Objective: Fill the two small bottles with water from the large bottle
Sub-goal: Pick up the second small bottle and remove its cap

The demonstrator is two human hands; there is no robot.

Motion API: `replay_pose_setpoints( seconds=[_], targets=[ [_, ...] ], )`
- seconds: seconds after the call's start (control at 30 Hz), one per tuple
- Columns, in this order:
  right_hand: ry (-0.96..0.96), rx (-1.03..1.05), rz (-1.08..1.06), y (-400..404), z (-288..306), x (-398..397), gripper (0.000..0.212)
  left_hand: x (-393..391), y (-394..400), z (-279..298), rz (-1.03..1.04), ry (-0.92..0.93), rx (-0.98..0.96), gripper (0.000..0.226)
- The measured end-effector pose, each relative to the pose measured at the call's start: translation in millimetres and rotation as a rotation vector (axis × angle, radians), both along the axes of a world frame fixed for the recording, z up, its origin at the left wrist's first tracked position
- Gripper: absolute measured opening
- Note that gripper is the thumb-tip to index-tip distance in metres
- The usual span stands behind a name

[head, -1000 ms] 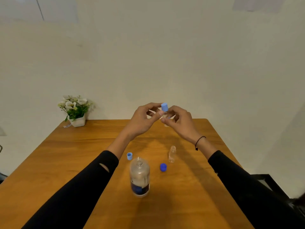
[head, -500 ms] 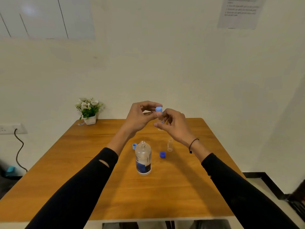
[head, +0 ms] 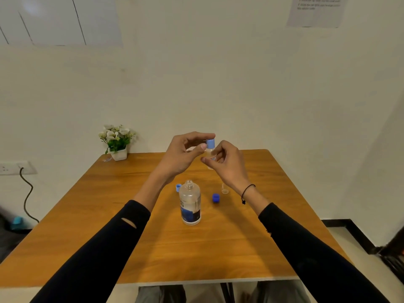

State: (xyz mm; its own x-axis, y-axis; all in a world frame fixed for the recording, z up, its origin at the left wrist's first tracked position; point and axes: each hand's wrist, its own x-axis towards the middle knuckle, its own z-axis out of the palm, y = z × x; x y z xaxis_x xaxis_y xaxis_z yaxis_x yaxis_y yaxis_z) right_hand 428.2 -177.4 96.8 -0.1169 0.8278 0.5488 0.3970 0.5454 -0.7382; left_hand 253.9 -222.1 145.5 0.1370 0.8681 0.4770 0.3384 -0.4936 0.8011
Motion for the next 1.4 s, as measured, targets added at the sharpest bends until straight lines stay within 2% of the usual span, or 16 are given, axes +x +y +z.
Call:
replay_pose_setpoints(
  seconds=[0.13,0.23,0.43,0.5,0.67,0.77,0.87,0.93,1.0,1.13,1.23,1.33,1.4],
  targets=[
    [-0.061,0.006,0.020,-3,-4,-5,0.035,-1,6,-6,0.086,0.069,0.036,0.030],
    [-0.082,0.012,0.005,-5,-7,-5,0.035,4,10,-7,0.143,0.150,0.044,0.022],
    [-0.095,0.019,-0.032,-9,-13,-1,0.034,-9,16,-12,0.316,-0.195,0.041,0.026],
    [-0.081,-0.001,-0.035,-9,-14,5,0.032,-25,16,-24,0.330,-0.252,0.006,0.024],
    [-0.082,-0.040,-0.066,-5,-24,25,0.029,-69,1,-89,0.475,-0.238,-0.158,0.020],
    [-0.089,-0.065,-0.078,-4,-35,32,0.028,-85,-7,-127,0.490,-0.129,-0.216,0.028],
    [-0.095,-0.089,-0.083,-4,-48,35,0.027,-89,-6,-153,0.522,-0.045,-0.301,0.008],
    [-0.107,-0.116,-0.091,-5,-56,35,0.027,-89,-4,-164,0.553,-0.012,-0.326,0.005],
    [-0.115,-0.141,-0.094,-6,-64,34,0.027,-89,-1,-173,0.537,0.027,-0.330,0.011],
    [-0.137,-0.180,-0.088,-8,-79,33,0.027,-91,2,-185,0.537,0.250,-0.334,0.023],
    [-0.145,-0.219,-0.085,-11,-88,31,0.028,-91,4,-191,0.528,0.347,-0.342,0.037],
    [-0.138,-0.230,-0.085,-12,-92,29,0.028,-95,4,-190,0.479,0.353,-0.364,0.068],
    [-0.121,-0.231,-0.079,-14,-91,28,0.028,-98,1,-189,0.491,0.270,-0.397,0.084]
  ],
)
